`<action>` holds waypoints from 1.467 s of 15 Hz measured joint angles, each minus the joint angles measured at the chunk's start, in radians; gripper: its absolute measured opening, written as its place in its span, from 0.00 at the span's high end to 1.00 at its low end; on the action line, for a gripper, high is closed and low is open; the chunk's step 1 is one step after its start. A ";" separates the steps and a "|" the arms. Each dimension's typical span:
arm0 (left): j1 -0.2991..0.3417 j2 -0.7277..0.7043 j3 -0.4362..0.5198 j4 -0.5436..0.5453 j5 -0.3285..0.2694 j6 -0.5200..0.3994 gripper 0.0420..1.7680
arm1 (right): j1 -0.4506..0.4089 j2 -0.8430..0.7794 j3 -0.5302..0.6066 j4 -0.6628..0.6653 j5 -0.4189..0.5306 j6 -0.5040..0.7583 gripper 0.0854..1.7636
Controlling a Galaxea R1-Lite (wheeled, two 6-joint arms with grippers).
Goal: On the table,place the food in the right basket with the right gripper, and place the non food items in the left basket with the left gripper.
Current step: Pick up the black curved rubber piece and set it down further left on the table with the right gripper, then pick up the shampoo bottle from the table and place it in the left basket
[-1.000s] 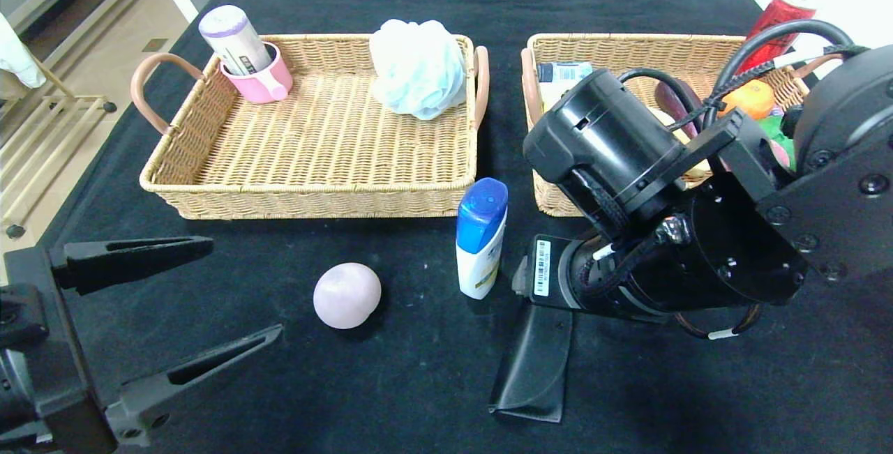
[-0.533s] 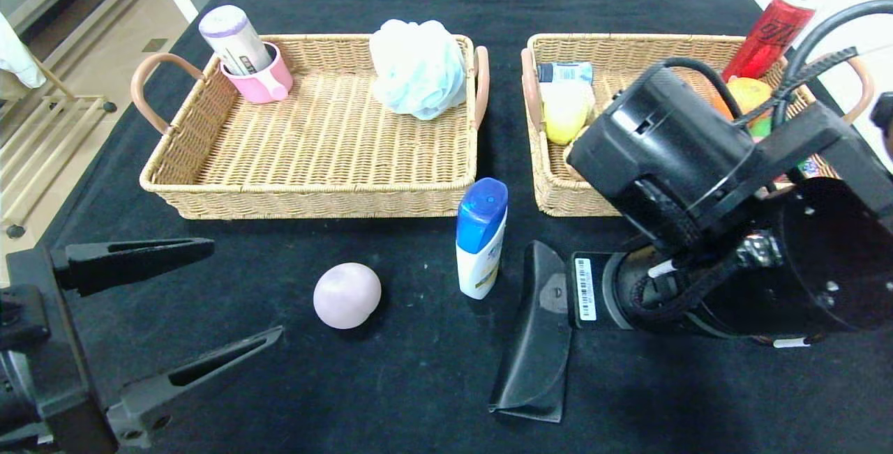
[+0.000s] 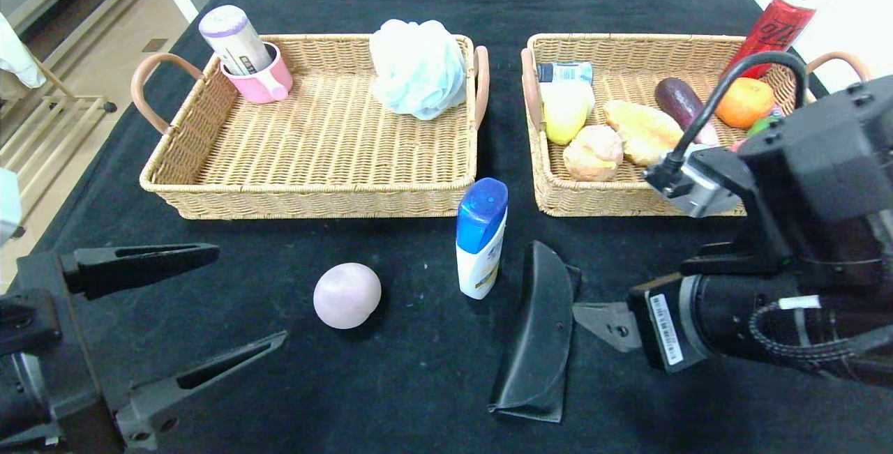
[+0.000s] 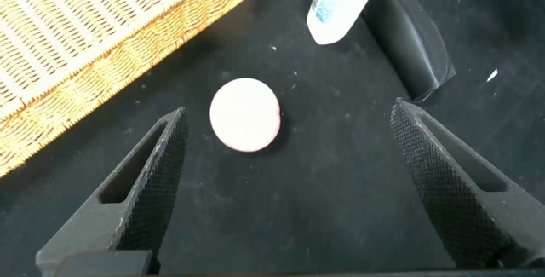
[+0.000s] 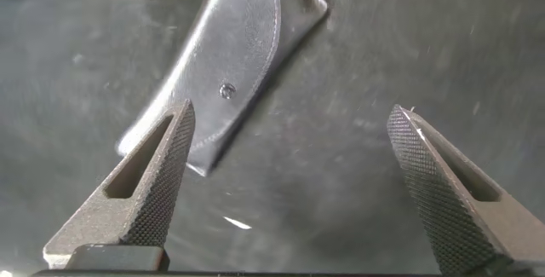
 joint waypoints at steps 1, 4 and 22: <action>-0.001 0.000 0.000 0.000 0.001 0.000 0.03 | -0.043 -0.040 0.041 -0.047 0.086 -0.047 0.06; -0.001 0.002 0.000 0.001 0.006 0.000 0.03 | -0.189 -0.160 0.160 -0.152 0.339 -0.216 0.05; -0.163 0.027 0.007 -0.015 0.233 -0.029 0.03 | -0.397 -0.418 0.543 -0.572 0.640 -0.427 0.04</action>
